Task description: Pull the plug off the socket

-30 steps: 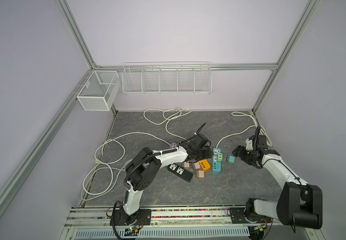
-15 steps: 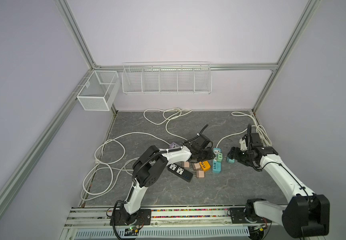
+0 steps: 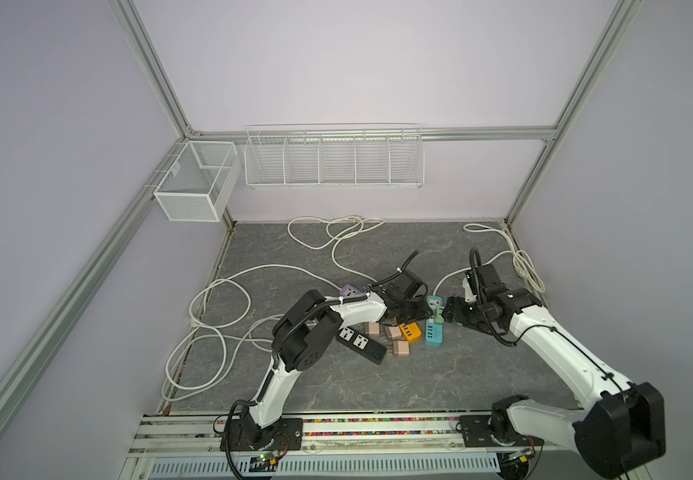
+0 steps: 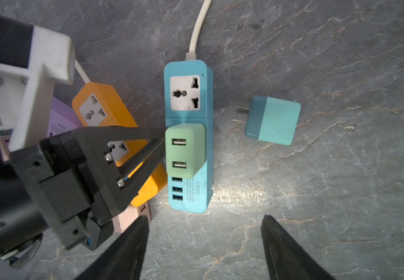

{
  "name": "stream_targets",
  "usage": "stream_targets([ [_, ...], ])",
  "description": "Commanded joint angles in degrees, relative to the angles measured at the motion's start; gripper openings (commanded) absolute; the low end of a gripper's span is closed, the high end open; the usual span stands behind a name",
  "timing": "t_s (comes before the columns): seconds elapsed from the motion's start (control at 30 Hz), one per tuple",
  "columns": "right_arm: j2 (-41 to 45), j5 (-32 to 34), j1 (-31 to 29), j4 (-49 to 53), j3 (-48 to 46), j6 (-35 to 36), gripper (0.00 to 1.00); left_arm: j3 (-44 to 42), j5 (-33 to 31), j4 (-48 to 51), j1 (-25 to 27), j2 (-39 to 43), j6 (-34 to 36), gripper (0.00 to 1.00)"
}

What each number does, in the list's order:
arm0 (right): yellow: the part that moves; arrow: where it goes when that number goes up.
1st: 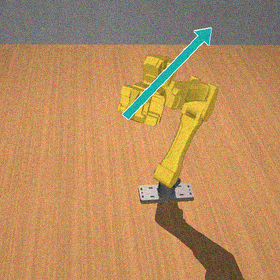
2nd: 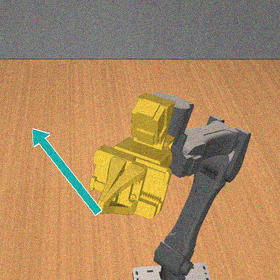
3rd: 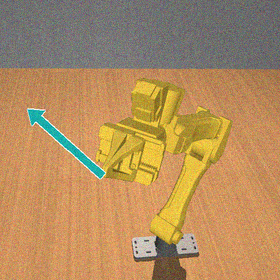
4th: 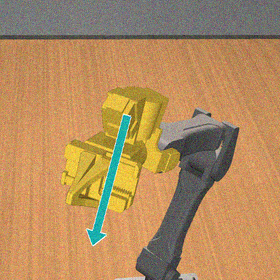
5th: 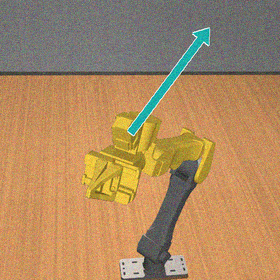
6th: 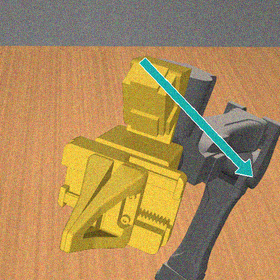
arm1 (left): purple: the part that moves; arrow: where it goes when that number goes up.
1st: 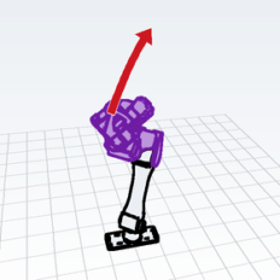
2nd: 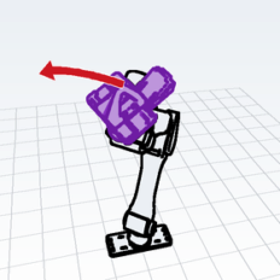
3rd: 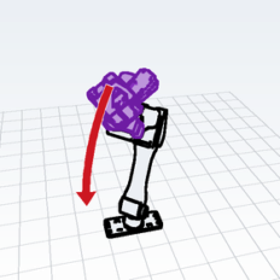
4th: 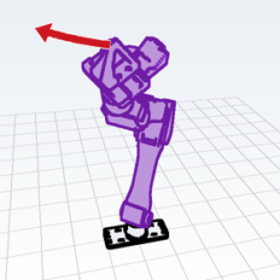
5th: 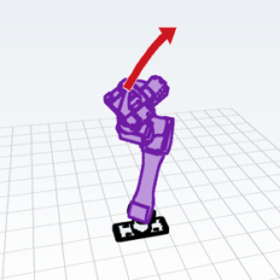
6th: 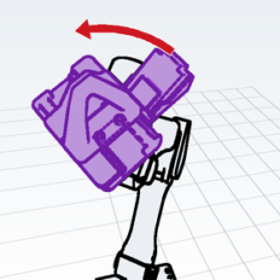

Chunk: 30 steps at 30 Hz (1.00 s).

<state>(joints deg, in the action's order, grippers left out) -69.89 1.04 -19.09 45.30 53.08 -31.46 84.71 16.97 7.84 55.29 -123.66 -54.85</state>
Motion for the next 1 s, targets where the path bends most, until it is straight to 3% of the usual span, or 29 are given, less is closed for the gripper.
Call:
stream_targets([
  [0.0,-1.9,2.6,-1.7,0.8,1.4,-2.7,0.75,1.4,0.4,-0.7,0.0,-1.8,-0.6,0.41],
  [0.5,-12.4,6.9,-4.5,-3.4,5.3,-5.3,0.57,-0.7,0.3,-2.8,0.0,-2.9,-1.7,0.34],
  [0.97,-19.6,6.4,-4.9,-7.2,6.3,-4.6,0.39,-2.9,-1.1,-2.2,0.0,-2.5,-1.8,0.32],
])
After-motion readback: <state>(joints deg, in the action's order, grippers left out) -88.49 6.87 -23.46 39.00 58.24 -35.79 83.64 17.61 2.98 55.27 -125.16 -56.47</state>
